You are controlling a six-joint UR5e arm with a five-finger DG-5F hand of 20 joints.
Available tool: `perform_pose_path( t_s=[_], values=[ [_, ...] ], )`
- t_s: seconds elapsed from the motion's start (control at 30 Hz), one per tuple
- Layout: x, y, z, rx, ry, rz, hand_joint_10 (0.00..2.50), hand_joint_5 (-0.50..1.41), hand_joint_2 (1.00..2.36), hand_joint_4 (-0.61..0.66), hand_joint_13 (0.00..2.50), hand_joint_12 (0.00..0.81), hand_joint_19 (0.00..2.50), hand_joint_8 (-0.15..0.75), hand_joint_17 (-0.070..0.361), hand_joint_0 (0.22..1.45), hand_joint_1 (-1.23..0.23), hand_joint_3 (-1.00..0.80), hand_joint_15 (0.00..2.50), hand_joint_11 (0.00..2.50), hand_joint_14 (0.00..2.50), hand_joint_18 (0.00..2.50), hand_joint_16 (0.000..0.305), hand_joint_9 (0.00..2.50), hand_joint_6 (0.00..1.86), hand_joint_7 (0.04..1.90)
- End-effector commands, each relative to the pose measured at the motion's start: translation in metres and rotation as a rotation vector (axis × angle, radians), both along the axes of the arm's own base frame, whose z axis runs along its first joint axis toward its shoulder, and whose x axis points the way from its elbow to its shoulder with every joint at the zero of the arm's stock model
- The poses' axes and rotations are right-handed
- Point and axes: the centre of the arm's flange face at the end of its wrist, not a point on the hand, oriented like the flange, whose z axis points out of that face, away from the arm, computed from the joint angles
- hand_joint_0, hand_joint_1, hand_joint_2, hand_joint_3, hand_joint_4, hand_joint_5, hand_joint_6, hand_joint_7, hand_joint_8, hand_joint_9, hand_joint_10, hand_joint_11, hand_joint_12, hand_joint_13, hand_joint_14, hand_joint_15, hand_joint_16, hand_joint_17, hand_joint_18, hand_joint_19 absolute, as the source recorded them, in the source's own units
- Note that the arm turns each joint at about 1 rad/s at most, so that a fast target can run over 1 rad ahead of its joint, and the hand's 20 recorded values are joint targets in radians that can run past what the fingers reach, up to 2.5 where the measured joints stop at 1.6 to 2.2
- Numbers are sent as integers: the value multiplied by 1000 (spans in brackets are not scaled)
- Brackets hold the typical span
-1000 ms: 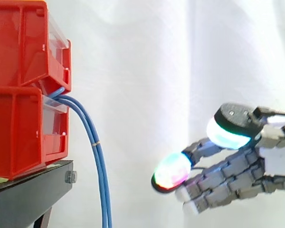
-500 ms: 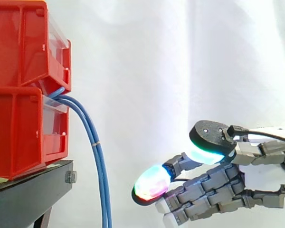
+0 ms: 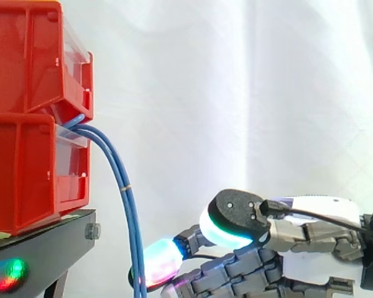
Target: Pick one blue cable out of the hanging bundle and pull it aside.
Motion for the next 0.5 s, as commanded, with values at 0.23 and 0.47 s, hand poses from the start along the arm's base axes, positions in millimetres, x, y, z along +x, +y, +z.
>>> perform_pose_path(
  t_s=[0.23, 0.47],
  values=[
    [11, 8, 0, 0, -33, 24, 4, -173, 1000, 255, 521, 314, 216, 272, 87, 509, -575, -500, 228, 115, 8, 326, 39, 591, 502, 721],
    [15, 10, 6, 0, -41, 42, 4, -165, 1000, 266, 551, 315, 223, 271, 88, 510, -574, -500, 242, 132, 9, 352, 39, 616, 502, 734]
  ],
)
